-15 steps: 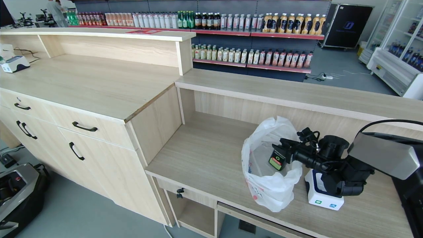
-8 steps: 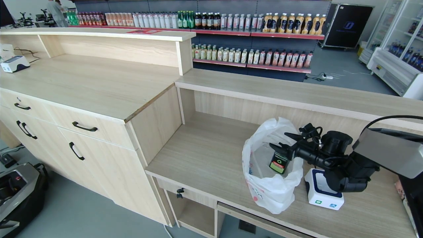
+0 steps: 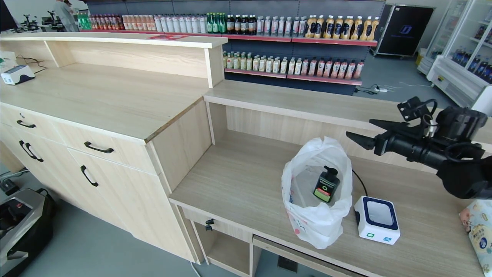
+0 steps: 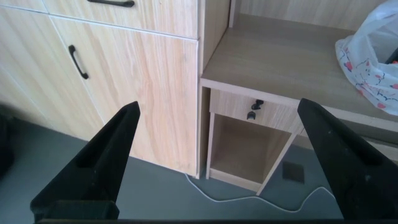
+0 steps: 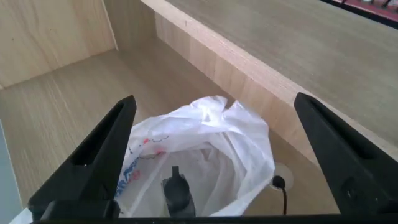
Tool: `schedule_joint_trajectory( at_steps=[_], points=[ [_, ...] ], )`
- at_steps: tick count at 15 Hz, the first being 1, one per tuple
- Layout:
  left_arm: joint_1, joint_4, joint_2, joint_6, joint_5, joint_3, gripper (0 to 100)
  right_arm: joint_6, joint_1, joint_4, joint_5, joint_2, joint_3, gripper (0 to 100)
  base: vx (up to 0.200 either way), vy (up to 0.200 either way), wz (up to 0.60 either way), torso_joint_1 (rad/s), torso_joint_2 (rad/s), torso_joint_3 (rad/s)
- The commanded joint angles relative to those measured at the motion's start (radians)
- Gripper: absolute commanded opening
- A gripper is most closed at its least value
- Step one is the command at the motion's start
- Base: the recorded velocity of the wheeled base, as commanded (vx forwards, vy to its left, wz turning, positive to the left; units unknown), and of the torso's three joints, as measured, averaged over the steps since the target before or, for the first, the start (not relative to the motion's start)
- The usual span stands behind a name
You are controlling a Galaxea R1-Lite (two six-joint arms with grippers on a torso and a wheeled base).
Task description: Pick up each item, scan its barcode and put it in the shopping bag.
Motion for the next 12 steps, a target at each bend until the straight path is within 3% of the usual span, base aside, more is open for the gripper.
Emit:
schedule_joint_trajectory(
  at_steps=[1, 3, 7, 9, 12],
  points=[
    [0.0, 0.0, 0.002, 0.001, 0.001, 0.0, 100, -0.152, -0.206, 0.227, -0.011, -0.313, 0.127, 100, 0.0, 0.0, -0.6, 0.007, 0.0, 0.002],
    [0.0, 0.0, 0.002, 0.001, 0.001, 0.0, 100, -0.206, -0.326, 0.406, -0.034, -0.374, 0.074, 100, 0.0, 0.0, -0.6, -0.005, 0.0, 0.002],
    [0.0, 0.0, 0.002, 0.001, 0.001, 0.0, 100, -0.066, -0.41, 0.757, -0.307, -0.333, -0.126, 100, 0.0, 0.0, -0.6, 0.006, 0.0, 0.0],
    [0.0, 0.0, 0.002, 0.0, -0.001, 0.0, 100, -0.028, -0.448, 0.784, -0.31, -0.233, -0.149, 100, 0.0, 0.0, 0.0, 0.0, 0.0, 0.0],
    [0.0, 0.0, 0.002, 0.0, 0.001, 0.0, 100, -0.029, -0.435, 0.78, -0.309, -0.075, -0.192, 100, 0.0, 0.0, 0.0, 0.0, 0.0, 0.0]
  ],
)
